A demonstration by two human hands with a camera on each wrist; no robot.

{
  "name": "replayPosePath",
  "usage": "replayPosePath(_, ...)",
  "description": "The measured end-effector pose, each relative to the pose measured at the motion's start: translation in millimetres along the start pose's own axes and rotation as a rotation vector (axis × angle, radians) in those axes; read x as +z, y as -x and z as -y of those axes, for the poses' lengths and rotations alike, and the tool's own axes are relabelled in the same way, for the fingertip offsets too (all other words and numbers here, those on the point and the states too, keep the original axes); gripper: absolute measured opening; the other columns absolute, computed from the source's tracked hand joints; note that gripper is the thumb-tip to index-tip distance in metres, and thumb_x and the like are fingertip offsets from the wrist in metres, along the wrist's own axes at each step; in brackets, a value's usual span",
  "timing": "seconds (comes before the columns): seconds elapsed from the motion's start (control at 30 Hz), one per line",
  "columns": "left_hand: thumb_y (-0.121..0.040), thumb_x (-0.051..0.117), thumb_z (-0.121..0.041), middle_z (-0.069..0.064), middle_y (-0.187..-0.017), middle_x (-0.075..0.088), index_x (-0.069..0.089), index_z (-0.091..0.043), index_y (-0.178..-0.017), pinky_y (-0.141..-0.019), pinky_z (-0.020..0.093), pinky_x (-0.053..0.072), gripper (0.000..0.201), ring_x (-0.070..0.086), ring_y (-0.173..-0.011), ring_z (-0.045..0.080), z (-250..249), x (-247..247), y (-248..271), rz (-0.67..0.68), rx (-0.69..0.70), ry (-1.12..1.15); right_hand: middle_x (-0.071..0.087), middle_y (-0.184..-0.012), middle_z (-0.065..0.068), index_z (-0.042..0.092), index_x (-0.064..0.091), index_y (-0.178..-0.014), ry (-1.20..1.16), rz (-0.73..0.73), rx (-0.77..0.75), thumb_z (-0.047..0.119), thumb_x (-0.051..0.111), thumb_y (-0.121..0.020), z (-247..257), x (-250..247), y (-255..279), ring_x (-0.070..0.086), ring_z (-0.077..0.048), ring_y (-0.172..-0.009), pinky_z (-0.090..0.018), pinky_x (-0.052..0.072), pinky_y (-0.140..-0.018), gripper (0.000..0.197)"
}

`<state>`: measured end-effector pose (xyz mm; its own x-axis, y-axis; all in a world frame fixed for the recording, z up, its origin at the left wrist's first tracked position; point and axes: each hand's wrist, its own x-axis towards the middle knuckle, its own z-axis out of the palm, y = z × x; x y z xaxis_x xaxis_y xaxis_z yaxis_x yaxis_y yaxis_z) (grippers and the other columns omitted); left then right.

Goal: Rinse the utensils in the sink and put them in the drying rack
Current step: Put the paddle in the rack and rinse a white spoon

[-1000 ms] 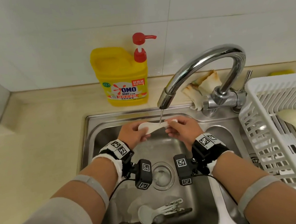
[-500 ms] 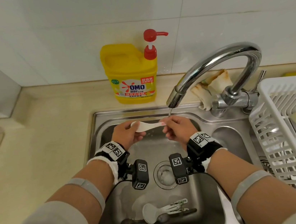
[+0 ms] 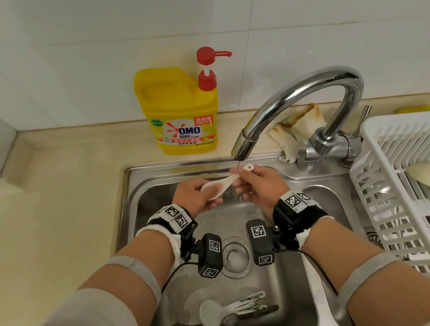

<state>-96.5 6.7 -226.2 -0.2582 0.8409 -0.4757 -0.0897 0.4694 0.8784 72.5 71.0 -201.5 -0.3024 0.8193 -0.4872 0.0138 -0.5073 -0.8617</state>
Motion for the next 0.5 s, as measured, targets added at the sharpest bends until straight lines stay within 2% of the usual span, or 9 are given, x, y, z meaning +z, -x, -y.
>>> replayPosePath(0.1, -0.093, 0.068, -0.018, 0.016, -0.095, 0.076, 0.072, -0.006, -0.104, -0.061, 0.021, 0.058, 0.017, 0.076, -0.079, 0.018, -1.0, 9.0, -4.2, 0.013, -0.006, -0.003, 0.067, -0.066, -0.003, 0.014, 0.078, -0.092, 0.088, -0.078, -0.088, 0.014, 0.06, -0.097, -0.6, -8.8, -2.1, 0.056, -0.013, -0.056, -0.023, 0.044, -0.052, 0.018)
replayPosePath(0.2, -0.095, 0.06, -0.001, 0.022, -0.107, 0.071, 0.07, 0.0, -0.108, -0.071, 0.024, 0.061, 0.016, 0.074, -0.092, 0.027, -3.9, 18.7, -5.3, 0.079, -0.007, 0.074, 0.064, -0.064, -0.004, 0.014, 0.078, -0.091, 0.075, -0.115, -0.111, 0.019, 0.06, -0.097, -1.6, -15.4, -1.5, 0.052, -0.015, -0.053, -0.026, 0.044, -0.052, 0.019)
replayPosePath(0.27, -0.093, 0.055, 0.009, 0.022, -0.112, 0.069, 0.07, 0.0, -0.108, -0.082, 0.032, 0.061, 0.024, 0.07, -0.104, 0.032, -5.7, 23.6, -5.0, 0.124, 0.011, 0.072, 0.063, -0.062, -0.006, 0.013, 0.076, -0.089, 0.056, -0.134, -0.11, 0.023, 0.06, -0.098, -2.1, -18.0, -0.1, 0.048, -0.016, -0.048, -0.027, 0.041, -0.048, 0.021)
replayPosePath(0.33, -0.089, 0.055, 0.01, 0.019, -0.112, 0.071, 0.073, -0.008, -0.106, -0.092, 0.041, 0.058, 0.031, 0.069, -0.109, 0.033, -7.9, 27.5, -4.3, 0.163, 0.015, 0.056, 0.066, -0.063, -0.006, 0.011, 0.074, -0.088, 0.027, -0.145, -0.103, 0.026, 0.059, -0.099, -2.4, -19.6, 1.2, 0.047, -0.015, -0.045, -0.026, 0.04, -0.046, 0.024)
replayPosePath(0.4, -0.087, 0.056, 0.01, 0.019, -0.112, 0.072, 0.072, -0.013, -0.105, -0.094, 0.042, 0.056, 0.034, 0.07, -0.107, 0.034, -9.3, 28.6, -3.0, 0.179, 0.015, 0.037, 0.069, -0.064, -0.006, 0.01, 0.074, -0.088, -0.013, -0.145, -0.084, 0.028, 0.058, -0.1, -1.8, -21.4, 2.1, 0.05, -0.014, -0.047, -0.025, 0.042, -0.047, 0.026)
replayPosePath(0.5, -0.088, 0.061, 0.011, 0.02, -0.112, 0.07, 0.069, -0.001, -0.108, -0.089, 0.042, 0.059, 0.025, 0.071, -0.102, 0.032, -9.0, 28.2, -3.7, 0.138, 0.01, 0.073, 0.069, -0.066, -0.008, 0.01, 0.075, -0.089, -0.02, -0.13, -0.071, 0.029, 0.06, -0.099, -2.0, -23.9, 1.9, 0.055, -0.013, -0.05, -0.023, 0.045, -0.05, 0.025)
